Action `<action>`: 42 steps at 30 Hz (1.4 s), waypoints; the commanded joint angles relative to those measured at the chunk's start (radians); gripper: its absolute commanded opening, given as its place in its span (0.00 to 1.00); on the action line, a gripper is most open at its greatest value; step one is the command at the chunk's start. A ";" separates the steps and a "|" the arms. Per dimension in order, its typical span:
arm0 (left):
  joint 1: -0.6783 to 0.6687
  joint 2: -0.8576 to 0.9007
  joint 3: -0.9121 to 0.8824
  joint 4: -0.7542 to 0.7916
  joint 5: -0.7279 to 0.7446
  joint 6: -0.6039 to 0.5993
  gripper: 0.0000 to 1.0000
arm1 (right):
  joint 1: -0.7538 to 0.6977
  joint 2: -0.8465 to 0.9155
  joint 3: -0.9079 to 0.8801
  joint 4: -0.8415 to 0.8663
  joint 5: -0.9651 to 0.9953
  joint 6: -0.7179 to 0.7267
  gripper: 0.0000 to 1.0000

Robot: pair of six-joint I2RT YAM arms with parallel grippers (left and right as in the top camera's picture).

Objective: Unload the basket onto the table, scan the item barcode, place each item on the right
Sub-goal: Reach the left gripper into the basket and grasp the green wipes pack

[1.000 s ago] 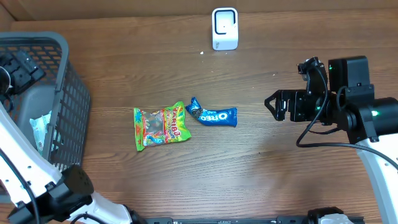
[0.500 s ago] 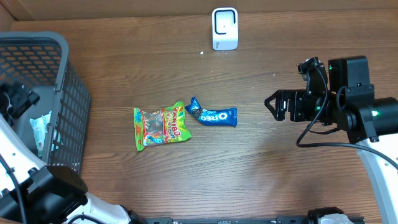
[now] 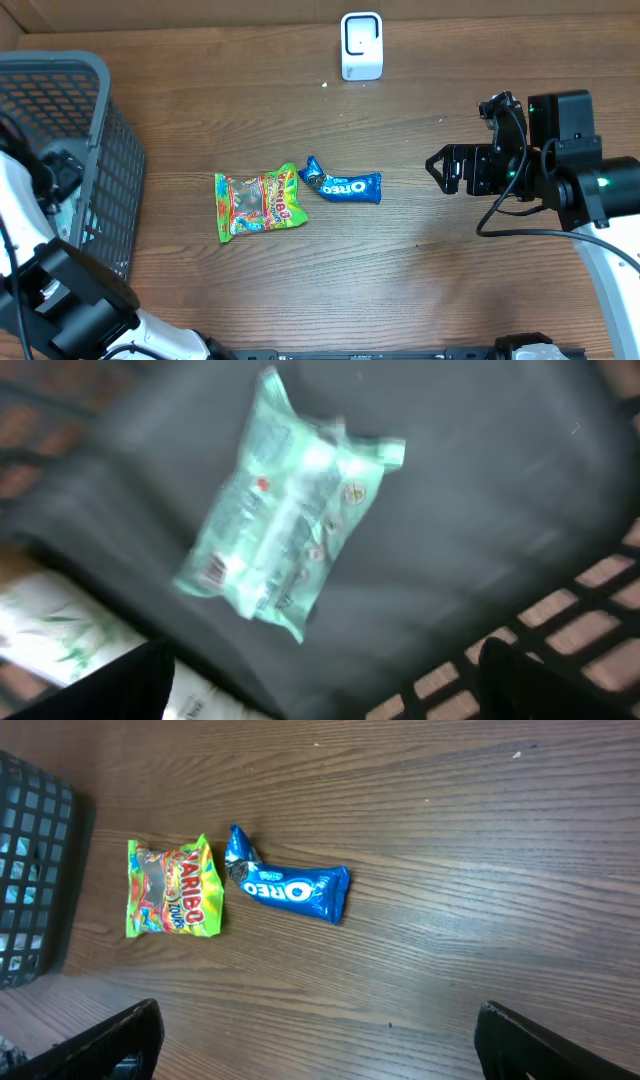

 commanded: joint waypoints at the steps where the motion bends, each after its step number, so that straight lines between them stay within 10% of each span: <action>1: 0.000 0.003 -0.109 0.084 -0.021 0.040 0.88 | 0.004 -0.001 0.024 0.005 0.003 -0.001 1.00; 22: 0.006 0.078 -0.252 0.325 -0.113 0.116 0.81 | 0.004 -0.001 0.024 0.006 0.003 -0.001 1.00; 30: 0.006 0.109 -0.243 0.320 -0.113 0.090 0.04 | 0.004 0.000 0.024 0.014 0.003 -0.001 1.00; 42: 0.003 0.108 0.331 -0.115 0.133 0.074 0.04 | 0.004 0.000 0.024 0.027 0.003 0.000 1.00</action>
